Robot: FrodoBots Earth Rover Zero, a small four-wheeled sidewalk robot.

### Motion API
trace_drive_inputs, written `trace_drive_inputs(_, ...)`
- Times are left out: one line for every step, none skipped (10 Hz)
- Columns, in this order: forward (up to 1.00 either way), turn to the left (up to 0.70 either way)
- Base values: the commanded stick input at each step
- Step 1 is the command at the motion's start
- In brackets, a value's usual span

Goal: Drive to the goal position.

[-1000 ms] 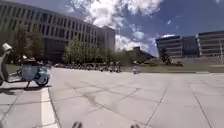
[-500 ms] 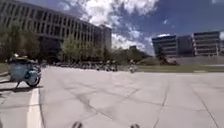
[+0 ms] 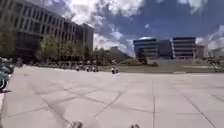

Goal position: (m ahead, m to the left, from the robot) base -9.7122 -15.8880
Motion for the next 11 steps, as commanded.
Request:
trace_drive_inputs(0.7,-0.35)
trace_drive_inputs(0.7,-0.35)
trace_drive_inputs(0.7,-0.35)
trace_drive_inputs(0.7,-0.35)
trace_drive_inputs(0.7,-0.35)
trace_drive_inputs(0.7,-0.35)
trace_drive_inputs(0.7,-0.35)
trace_drive_inputs(0.7,-0.35)
trace_drive_inputs(0.7,-0.35)
trace_drive_inputs(0.7,-0.35)
trace_drive_inputs(0.7,-0.35)
